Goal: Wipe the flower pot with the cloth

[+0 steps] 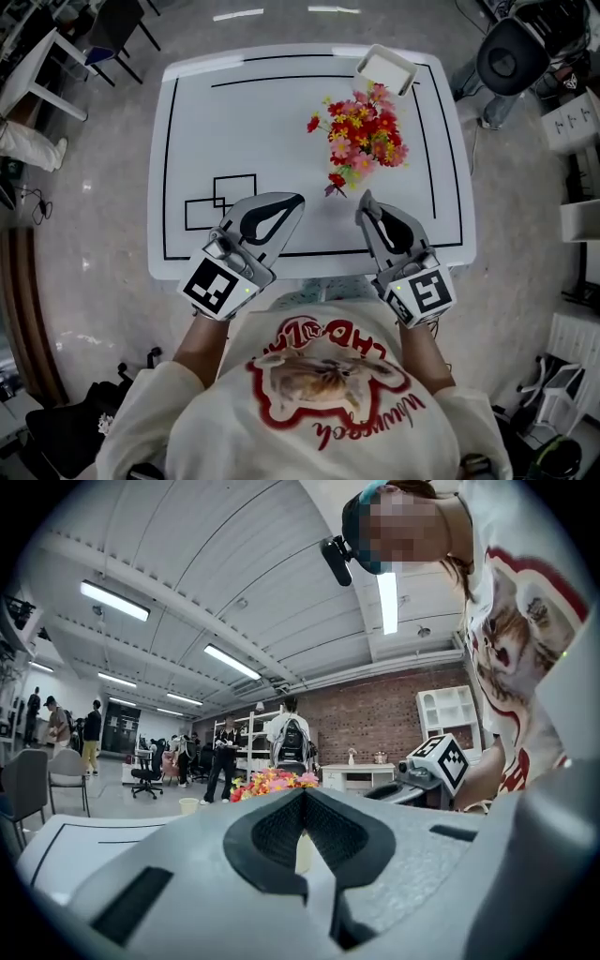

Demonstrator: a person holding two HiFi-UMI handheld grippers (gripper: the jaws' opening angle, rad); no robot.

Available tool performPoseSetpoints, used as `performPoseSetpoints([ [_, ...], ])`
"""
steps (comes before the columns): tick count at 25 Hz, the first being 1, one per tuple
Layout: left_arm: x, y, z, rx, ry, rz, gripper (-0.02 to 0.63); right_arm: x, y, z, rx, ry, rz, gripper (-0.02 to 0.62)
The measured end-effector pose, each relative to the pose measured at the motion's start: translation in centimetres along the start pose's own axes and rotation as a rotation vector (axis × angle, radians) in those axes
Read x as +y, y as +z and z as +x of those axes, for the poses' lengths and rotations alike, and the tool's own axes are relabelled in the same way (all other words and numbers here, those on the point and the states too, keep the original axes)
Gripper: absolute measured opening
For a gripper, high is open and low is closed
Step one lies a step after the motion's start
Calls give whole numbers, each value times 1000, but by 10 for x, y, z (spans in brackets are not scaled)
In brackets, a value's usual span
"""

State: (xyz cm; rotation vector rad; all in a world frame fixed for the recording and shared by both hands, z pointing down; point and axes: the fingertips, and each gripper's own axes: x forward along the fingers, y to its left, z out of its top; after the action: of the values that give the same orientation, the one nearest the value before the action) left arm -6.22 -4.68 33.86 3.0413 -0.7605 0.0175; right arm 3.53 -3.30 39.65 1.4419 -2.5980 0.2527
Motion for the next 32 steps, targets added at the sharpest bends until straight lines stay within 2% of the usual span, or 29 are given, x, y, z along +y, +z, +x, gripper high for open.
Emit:
performPoseSetpoints([
  [5,-6,9,7,-20,-17,-5,3,-7,37,-12,-91,-20,-54,49],
  [13,-15,22,13,-60,-38,-13,3,-8,57,-22,-129,-33,-91,49],
  [18,-16,33,10,-76,-20,-9,3,-10,70,-32,-146,-24,-111,49],
  [22,-21,42,10,-88,7,-18,3,-2,83,-35,-171,-11,-176,49],
  [26,-47,46,17,-111,10,-25,3,11,86,-48,-198,27,-154,49],
  [32,-116,49,24,-107,-28,5,2,34,75,-95,-218,85,-121,50],
])
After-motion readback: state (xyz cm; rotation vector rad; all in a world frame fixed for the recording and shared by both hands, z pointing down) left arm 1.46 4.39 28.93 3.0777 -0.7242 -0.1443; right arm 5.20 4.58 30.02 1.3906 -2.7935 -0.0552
